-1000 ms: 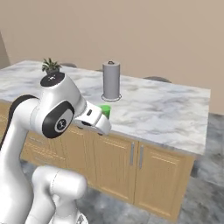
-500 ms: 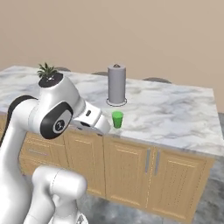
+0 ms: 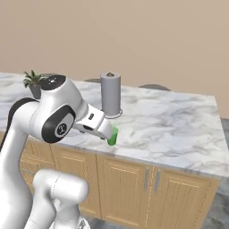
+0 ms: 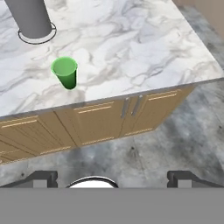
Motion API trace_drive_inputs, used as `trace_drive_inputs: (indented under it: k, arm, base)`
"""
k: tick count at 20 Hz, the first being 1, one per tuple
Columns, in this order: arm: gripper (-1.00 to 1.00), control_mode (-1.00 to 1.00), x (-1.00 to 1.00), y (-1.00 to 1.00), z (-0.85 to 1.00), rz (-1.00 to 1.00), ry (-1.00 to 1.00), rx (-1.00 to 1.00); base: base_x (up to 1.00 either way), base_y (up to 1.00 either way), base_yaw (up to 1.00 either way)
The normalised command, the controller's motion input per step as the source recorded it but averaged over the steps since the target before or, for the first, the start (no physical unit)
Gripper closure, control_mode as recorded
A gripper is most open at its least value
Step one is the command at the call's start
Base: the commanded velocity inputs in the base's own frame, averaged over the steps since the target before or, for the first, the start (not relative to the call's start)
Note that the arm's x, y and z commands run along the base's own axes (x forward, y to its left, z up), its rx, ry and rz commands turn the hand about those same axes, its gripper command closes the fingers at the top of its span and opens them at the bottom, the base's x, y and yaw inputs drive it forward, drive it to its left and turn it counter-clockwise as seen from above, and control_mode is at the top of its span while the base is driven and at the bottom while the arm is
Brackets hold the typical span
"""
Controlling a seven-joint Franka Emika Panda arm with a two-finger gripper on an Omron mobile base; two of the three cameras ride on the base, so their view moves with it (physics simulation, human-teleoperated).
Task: Pick the bowl and cup and place them in the sink. Then turn on the water.
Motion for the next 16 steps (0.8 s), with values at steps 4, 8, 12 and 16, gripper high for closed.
trace_drive_inputs:
  k: [4,8,12,16]
  arm:
    - [-1.0,1.0,0.0,0.0,0.0,0.0,0.0,0.0]
    - [-1.0,1.0,0.0,0.0,0.0,0.0,0.0,0.0]
    - [-1.0,1.0,0.0,0.0,0.0,0.0,0.0,0.0]
    - [-1.0,1.0,0.0,0.0,0.0,0.0,0.0,0.0]
  base:
    - [0.56,0.0,-0.05]
    - [0.54,0.0,-0.03]
    - [0.37,0.0,-0.02]
    - [0.24,0.0,-0.01]
